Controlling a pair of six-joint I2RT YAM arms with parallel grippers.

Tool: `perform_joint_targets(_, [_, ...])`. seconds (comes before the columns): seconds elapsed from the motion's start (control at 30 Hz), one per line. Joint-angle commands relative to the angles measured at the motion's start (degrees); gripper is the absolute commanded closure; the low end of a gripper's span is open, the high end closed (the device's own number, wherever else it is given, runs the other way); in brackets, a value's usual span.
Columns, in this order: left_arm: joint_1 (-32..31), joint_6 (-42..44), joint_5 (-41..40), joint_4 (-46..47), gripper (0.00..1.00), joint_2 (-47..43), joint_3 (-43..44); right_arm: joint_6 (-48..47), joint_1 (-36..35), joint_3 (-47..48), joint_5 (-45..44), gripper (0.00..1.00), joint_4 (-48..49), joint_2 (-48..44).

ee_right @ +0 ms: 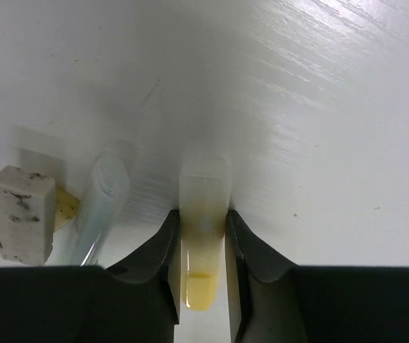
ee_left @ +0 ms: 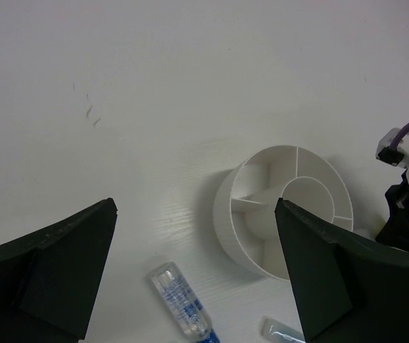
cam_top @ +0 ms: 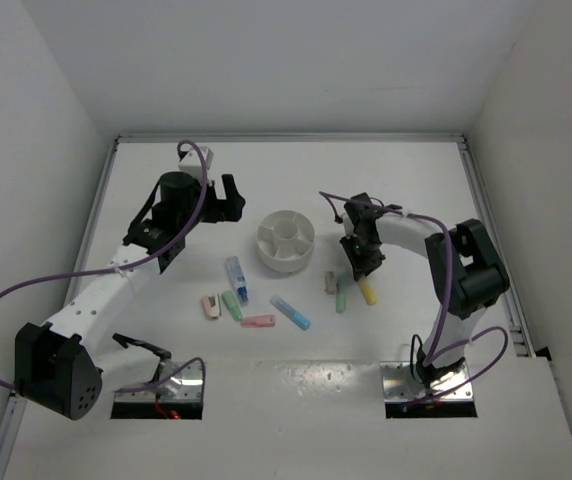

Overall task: Sort the stationery into containers
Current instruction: Pick up the pen from the center of the board.

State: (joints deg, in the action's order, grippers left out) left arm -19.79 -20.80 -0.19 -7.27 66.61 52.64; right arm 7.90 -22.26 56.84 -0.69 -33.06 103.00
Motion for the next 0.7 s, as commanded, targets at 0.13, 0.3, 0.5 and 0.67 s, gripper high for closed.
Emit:
perform_joint_targets(0.13, [-0.34, 0.58, 0.71, 0.94, 0.00, -2.10, 1.59, -1.05, 0.90, -2.00, 2.79, 1.00, 3.26, 1.86])
perform_joint_targets(0.3, [-0.34, 0.58, 0.71, 0.94, 0.00, -2.10, 1.59, -4.82, 1.43, 2.56, 8.23, 1.00, 3.26, -7.62])
perform_joint_targets(0.5, [-0.34, 0.58, 0.71, 0.94, 0.00, -2.10, 1.59, -3.34, 1.43, 16.88, 18.87, 1.00, 5.89, -12.74])
perform_joint_targets(0.67, [-0.34, 0.58, 0.19, 0.94, 0.00, -2.10, 1.59, 2.54, 1.43, 19.90, 26.87, 1.00, 20.78, -10.80])
